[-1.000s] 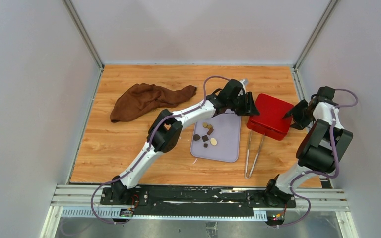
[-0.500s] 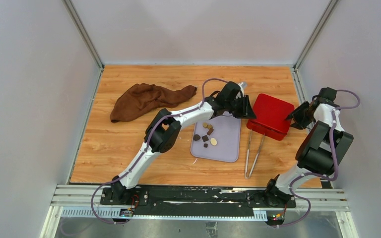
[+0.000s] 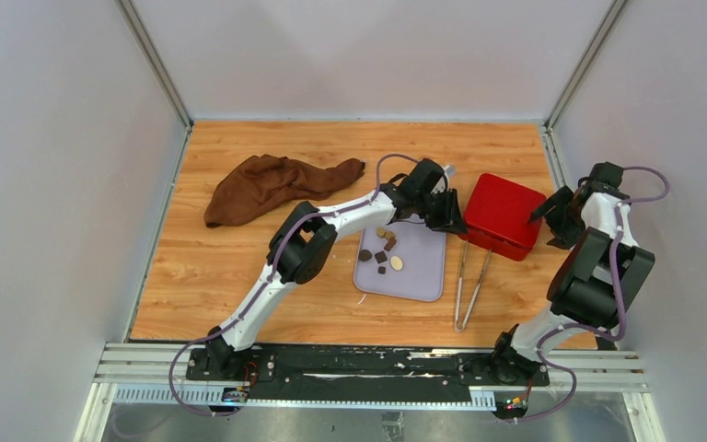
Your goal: Pack the chocolate
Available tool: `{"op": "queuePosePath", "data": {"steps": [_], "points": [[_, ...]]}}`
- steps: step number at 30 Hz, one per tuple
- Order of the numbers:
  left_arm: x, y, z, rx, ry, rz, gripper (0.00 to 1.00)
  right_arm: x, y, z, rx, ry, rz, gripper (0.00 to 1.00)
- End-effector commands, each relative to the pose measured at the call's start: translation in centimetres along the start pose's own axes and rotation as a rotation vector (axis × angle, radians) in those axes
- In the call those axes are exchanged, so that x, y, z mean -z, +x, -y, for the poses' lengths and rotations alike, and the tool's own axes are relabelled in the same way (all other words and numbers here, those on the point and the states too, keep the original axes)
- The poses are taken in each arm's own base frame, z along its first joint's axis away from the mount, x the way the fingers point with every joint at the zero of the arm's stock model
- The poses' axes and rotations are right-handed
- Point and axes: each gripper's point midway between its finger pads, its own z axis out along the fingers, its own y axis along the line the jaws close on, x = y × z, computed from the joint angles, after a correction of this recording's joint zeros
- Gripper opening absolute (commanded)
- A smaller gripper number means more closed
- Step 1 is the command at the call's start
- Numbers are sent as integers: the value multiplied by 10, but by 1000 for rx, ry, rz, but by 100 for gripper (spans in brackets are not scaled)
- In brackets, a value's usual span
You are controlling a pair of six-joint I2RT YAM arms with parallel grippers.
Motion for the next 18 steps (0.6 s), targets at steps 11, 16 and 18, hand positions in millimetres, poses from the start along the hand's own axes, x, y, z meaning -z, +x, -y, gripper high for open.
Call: {"op": "queuePosePath", "data": {"steps": [11, 16, 18], "points": [[28, -10, 30, -67, 45, -1, 34, 4, -73, -127, 384, 120, 145, 68], [46, -27, 32, -63, 50, 44, 37, -21, -86, -173, 418, 57, 115, 68], [50, -32, 27, -54, 42, 52, 37, -37, -87, -179, 413, 46, 90, 68]]}}
